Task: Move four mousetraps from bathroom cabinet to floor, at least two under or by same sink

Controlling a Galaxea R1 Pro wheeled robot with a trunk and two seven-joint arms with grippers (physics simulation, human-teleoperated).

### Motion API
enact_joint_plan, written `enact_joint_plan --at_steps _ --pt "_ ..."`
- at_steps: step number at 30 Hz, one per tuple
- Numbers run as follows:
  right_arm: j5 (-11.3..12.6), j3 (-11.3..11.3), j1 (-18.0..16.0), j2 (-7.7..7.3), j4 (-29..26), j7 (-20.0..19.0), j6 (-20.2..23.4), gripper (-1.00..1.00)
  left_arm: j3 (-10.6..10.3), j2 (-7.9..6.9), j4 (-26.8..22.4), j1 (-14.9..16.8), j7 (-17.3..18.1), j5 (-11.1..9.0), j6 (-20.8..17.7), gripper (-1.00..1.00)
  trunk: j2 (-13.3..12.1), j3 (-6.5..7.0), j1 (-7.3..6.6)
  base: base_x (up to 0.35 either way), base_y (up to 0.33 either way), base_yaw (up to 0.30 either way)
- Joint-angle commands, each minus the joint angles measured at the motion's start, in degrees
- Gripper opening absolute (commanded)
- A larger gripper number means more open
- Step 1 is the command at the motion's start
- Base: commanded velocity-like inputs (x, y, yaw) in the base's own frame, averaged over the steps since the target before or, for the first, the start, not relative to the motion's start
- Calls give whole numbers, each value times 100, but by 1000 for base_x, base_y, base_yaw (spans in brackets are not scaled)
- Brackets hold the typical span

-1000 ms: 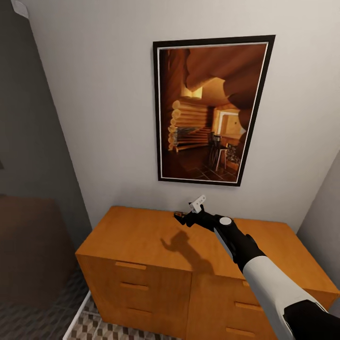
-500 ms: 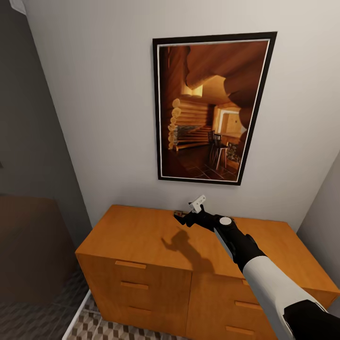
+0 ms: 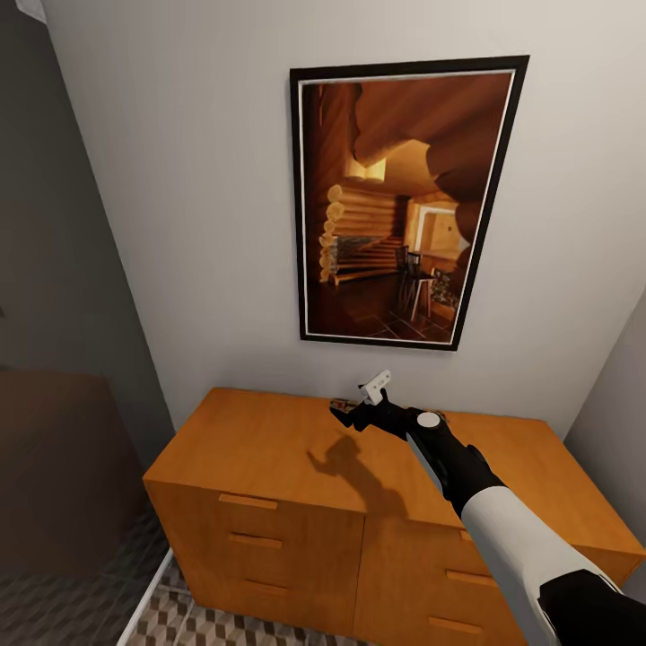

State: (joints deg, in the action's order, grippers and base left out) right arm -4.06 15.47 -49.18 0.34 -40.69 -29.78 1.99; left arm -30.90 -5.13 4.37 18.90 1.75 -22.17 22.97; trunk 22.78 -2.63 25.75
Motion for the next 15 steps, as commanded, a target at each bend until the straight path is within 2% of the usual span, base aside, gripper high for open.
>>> enact_joint_plan --at_steps 1,15 --pt "-42 -9 -4 1 -8 -19 21 100 -48 3 20 9 18 -51 32 100 14 -16 4 0 0 0" --pt "-42 -9 -4 1 -8 -19 21 100 -48 3 20 9 18 -51 32 100 14 -51 4 0 0 0"
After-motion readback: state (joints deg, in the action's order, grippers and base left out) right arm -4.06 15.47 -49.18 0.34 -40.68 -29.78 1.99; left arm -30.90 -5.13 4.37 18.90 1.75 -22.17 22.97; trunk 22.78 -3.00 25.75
